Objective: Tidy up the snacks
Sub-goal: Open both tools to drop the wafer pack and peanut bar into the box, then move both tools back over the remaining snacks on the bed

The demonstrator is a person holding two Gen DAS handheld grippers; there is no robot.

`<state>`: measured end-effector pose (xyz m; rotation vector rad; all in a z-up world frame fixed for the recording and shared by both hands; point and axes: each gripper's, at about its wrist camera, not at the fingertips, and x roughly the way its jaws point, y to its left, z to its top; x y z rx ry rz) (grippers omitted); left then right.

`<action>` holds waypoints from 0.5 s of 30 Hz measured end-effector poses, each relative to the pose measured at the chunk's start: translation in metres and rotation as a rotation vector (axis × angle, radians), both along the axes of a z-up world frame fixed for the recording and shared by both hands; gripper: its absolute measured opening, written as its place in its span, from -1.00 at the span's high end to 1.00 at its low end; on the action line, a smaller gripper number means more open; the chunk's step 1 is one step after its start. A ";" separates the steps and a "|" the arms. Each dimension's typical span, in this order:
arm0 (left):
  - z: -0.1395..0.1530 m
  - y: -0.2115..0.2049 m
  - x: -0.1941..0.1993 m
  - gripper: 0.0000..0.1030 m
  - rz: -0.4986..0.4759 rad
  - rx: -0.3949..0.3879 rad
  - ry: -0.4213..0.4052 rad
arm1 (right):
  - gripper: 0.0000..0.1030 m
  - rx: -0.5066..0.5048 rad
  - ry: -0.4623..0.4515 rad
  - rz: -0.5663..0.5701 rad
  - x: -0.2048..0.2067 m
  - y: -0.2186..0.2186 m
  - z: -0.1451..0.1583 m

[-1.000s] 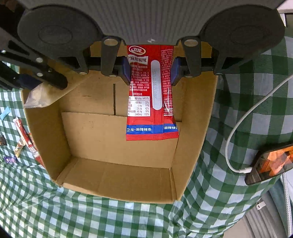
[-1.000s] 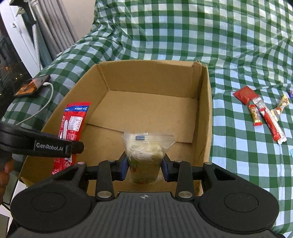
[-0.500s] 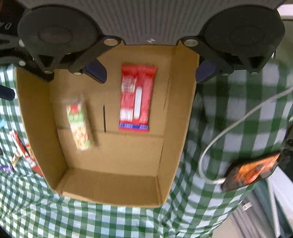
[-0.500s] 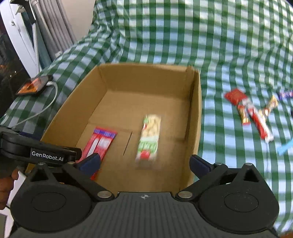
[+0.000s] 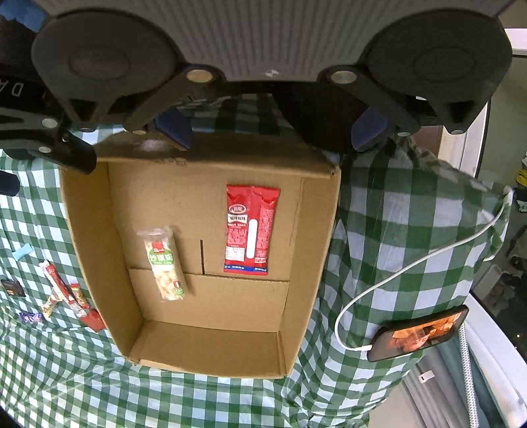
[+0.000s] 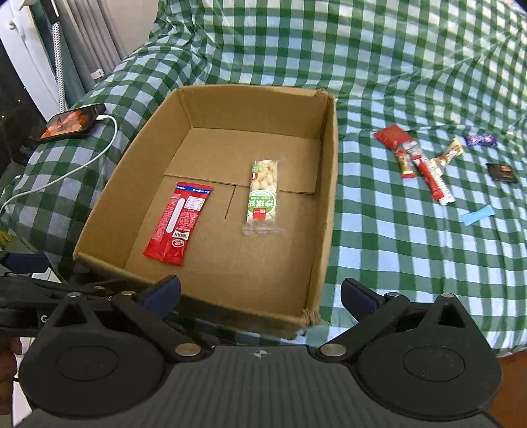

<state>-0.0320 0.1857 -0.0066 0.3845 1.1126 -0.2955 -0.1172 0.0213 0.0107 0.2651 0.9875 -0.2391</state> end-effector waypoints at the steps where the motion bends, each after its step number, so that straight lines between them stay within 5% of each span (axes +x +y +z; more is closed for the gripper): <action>1: 0.001 0.001 -0.003 -0.99 0.001 -0.001 -0.002 | -0.99 -0.004 -0.003 0.001 -0.004 0.002 0.003; 15: 0.016 0.014 -0.041 -0.99 -0.015 -0.002 -0.043 | -0.99 -0.016 -0.035 0.017 -0.043 0.016 0.019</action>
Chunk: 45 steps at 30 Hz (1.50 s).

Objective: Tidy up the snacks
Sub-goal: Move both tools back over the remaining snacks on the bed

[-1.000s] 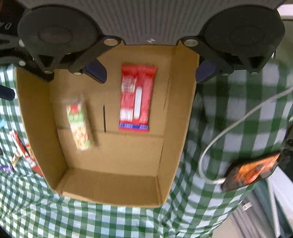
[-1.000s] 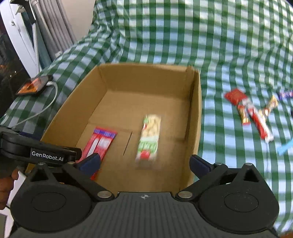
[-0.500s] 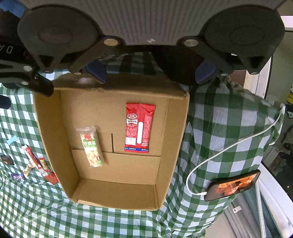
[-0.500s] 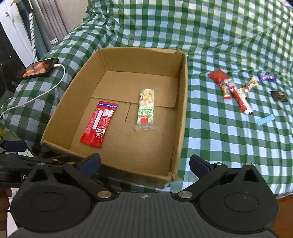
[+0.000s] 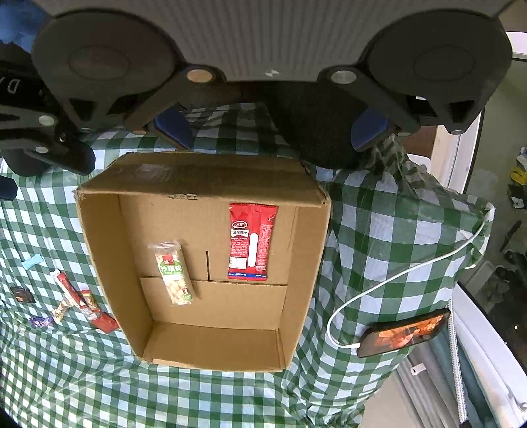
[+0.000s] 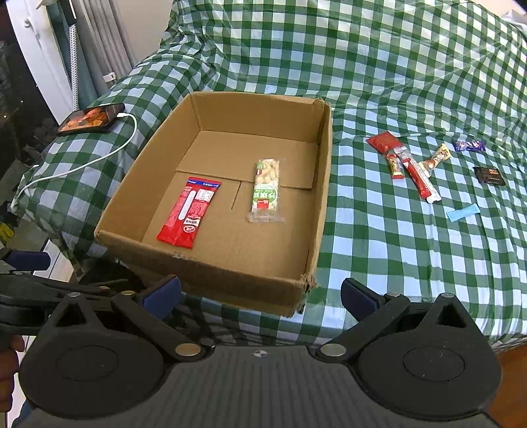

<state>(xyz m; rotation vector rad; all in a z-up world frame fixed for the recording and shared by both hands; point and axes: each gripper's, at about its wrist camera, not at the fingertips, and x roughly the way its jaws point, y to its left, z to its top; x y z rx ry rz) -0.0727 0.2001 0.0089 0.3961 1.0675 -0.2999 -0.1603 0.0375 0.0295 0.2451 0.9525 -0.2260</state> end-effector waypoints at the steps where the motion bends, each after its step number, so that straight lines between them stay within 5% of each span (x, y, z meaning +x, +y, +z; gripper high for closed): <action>1: 0.001 0.001 -0.002 -0.99 -0.001 -0.002 -0.004 | -0.99 0.000 -0.003 0.000 -0.002 0.001 0.001; 25: 0.036 -0.009 -0.053 -0.99 -0.068 -0.040 -0.096 | -0.99 0.017 -0.118 -0.068 -0.063 -0.008 0.023; 45: 0.049 -0.149 -0.034 -0.99 -0.264 0.023 -0.145 | -0.99 0.075 -0.169 -0.392 -0.105 -0.143 0.006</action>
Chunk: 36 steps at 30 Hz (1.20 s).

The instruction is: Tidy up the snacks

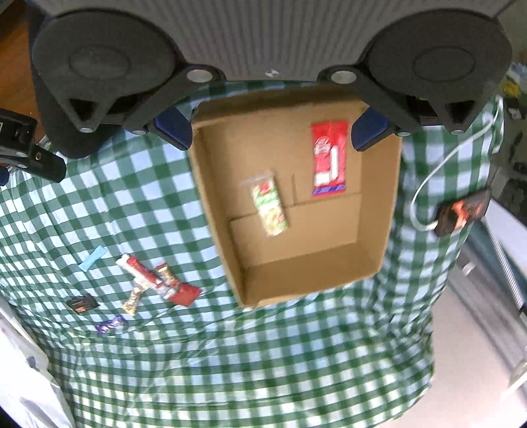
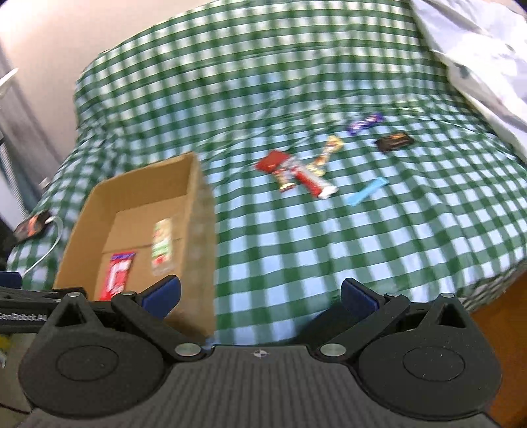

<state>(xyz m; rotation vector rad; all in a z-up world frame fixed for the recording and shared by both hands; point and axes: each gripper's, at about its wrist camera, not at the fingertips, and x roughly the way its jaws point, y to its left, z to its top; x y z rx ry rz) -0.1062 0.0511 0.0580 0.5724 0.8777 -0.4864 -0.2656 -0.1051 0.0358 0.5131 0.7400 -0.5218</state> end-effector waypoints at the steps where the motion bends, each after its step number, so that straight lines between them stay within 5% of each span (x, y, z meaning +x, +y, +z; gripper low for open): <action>1: -0.001 -0.010 0.001 -0.99 -0.013 0.005 -0.002 | -0.99 0.004 0.001 -0.014 -0.001 -0.007 -0.002; 20: -0.062 -0.193 0.076 -0.99 -0.164 0.120 0.060 | -0.99 0.060 0.066 -0.193 0.030 -0.148 -0.061; 29: -0.112 -0.292 0.151 -0.99 -0.208 0.127 0.107 | -0.99 0.052 0.006 -0.229 0.088 -0.224 -0.094; 36: -0.178 -0.353 0.230 -0.99 -0.188 0.147 0.107 | -0.99 0.003 -0.023 -0.217 0.169 -0.285 -0.131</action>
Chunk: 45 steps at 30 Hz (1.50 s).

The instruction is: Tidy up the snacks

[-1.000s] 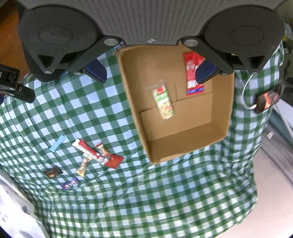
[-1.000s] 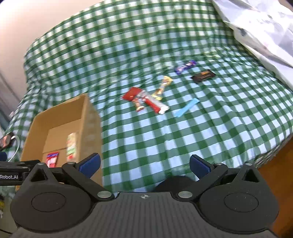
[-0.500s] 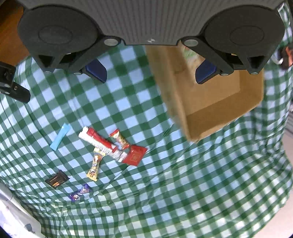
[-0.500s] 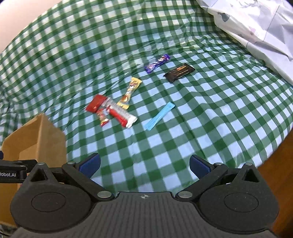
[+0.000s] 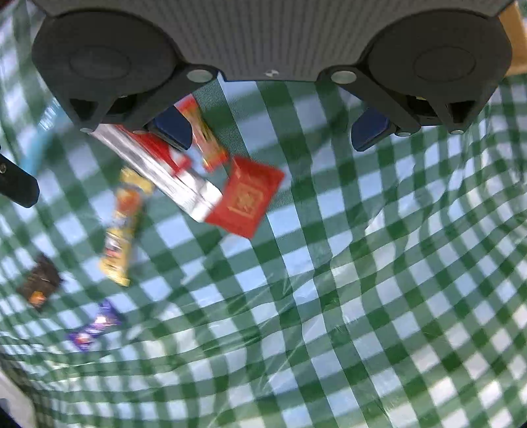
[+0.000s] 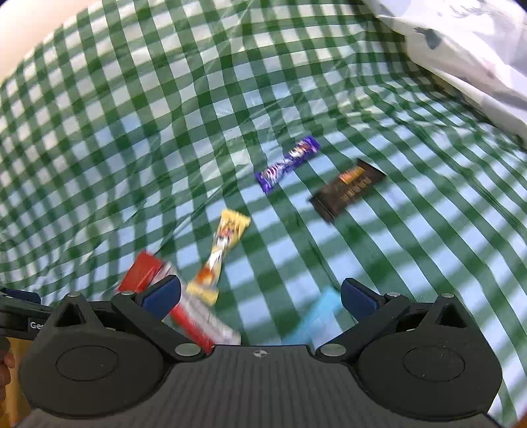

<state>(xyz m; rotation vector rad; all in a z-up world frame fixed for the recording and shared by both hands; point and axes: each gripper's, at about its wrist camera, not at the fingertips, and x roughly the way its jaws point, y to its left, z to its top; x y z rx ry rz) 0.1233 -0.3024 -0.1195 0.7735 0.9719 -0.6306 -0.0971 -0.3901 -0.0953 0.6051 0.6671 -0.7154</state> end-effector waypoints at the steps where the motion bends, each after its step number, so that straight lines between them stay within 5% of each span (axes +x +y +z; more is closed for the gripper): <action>1: -0.008 -0.005 0.010 -0.99 0.011 0.006 0.005 | -0.99 -0.008 0.014 0.018 0.015 -0.007 -0.008; 9: -0.067 -0.035 0.059 -1.00 -0.047 0.070 0.043 | -0.99 -0.005 0.081 0.092 0.092 -0.036 -0.063; 15: -0.072 -0.028 0.081 -1.00 -0.027 0.014 0.150 | -0.99 -0.102 0.190 0.143 0.112 -0.035 -0.095; 19: -0.074 -0.021 0.094 -1.00 0.041 0.001 0.213 | -0.99 -0.128 0.175 0.147 0.109 -0.032 -0.097; 20: -0.072 -0.020 0.093 -0.86 0.041 -0.001 0.203 | -0.98 -0.127 0.179 0.153 0.109 -0.032 -0.096; 21: -0.068 -0.019 0.090 -0.71 0.027 -0.021 0.198 | -0.86 -0.125 0.183 0.145 0.107 -0.030 -0.095; 22: -0.064 -0.017 0.088 -0.16 0.017 -0.048 0.214 | -0.73 -0.143 0.185 0.136 0.103 -0.026 -0.093; 23: -0.059 -0.016 0.086 0.05 0.019 -0.068 0.223 | -0.35 -0.155 0.174 0.146 0.100 -0.021 -0.090; 24: -0.056 -0.015 0.082 0.07 0.032 -0.061 0.193 | 0.07 -0.162 0.163 0.169 0.099 -0.017 -0.088; 27: -0.048 -0.009 0.072 0.14 0.023 -0.065 0.157 | 0.72 -0.165 0.166 0.224 0.098 -0.008 -0.083; 38: 0.042 0.055 0.002 0.14 0.021 -0.184 0.071 | 0.75 -0.193 0.018 0.188 0.041 0.025 -0.005; 45: 0.110 0.113 -0.058 0.14 0.015 -0.273 0.046 | 0.75 -0.194 -0.078 0.193 -0.014 0.083 0.057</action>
